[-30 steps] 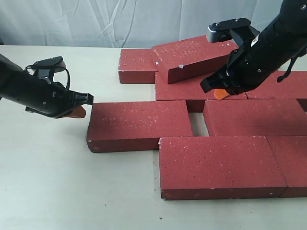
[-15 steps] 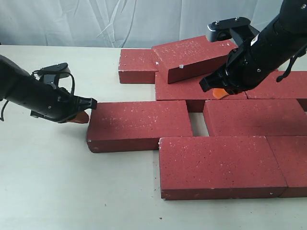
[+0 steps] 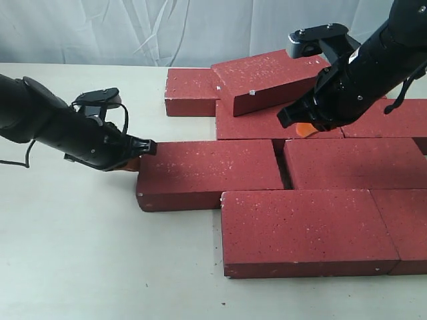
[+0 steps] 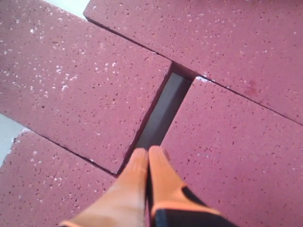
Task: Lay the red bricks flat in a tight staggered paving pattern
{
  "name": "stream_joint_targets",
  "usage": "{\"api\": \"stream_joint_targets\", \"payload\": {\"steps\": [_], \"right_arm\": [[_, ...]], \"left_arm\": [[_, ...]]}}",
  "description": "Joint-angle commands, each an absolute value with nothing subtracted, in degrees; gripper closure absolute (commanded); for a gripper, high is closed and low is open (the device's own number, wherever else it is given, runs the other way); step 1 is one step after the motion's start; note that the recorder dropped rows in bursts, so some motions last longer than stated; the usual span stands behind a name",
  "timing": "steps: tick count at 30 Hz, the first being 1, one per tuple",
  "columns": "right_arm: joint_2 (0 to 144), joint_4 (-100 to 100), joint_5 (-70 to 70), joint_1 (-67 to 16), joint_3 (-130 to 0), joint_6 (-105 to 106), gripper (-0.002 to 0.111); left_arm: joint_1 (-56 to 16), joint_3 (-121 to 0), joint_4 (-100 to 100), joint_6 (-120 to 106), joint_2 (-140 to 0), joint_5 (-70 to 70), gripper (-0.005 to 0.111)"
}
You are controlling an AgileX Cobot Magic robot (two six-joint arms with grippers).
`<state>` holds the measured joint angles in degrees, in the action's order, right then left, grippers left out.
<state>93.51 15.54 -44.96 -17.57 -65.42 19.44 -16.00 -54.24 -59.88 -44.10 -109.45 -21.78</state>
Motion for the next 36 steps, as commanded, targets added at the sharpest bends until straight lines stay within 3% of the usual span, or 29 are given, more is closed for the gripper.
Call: {"api": "stream_joint_targets", "payload": {"steps": [1,26,36], "right_arm": [[93.6,15.8,-44.4,-17.3,-65.3,19.7,0.109],[93.6,15.8,-44.3,-17.3,-65.3,19.9,0.109],[93.6,15.8,-44.3,-17.3,-65.3,19.9,0.109]], "left_arm": [[-17.3,-55.5,-61.1,-43.7,-111.9,-22.4,0.107],[-21.2,-59.2,-56.7,-43.5,-114.9,-23.0,0.107],[-16.2,-59.2,-24.9,-18.5,-110.2,-25.4,0.107]]}}
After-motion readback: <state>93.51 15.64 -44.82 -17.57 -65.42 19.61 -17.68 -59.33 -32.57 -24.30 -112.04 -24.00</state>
